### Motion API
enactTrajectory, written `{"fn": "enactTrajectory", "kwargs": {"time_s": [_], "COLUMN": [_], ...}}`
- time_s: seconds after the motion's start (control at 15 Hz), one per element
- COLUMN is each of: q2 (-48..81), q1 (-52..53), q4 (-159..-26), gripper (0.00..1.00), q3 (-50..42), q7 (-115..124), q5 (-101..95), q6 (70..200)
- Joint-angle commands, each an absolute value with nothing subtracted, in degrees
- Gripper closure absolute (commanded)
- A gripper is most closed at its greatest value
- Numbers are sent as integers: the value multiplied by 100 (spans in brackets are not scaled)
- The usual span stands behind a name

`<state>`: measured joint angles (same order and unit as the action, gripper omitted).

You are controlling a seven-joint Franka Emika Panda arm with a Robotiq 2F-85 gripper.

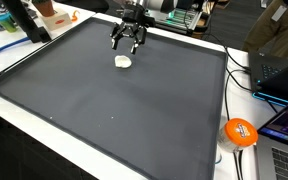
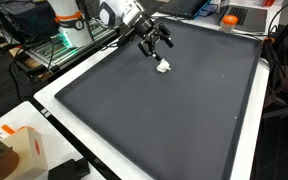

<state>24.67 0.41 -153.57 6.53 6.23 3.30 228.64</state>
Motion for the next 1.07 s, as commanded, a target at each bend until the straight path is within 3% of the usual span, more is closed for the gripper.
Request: {"fn": "enactTrajectory", "kwargs": {"time_s": [0.0, 1.0], "q2": [2851, 3396], "q1": [114, 162], "q4": [-15139, -14749], "gripper": [0, 0], "q3": [535, 507], "q7": [625, 641], "q5": [200, 304], "q6": [23194, 24166]}}
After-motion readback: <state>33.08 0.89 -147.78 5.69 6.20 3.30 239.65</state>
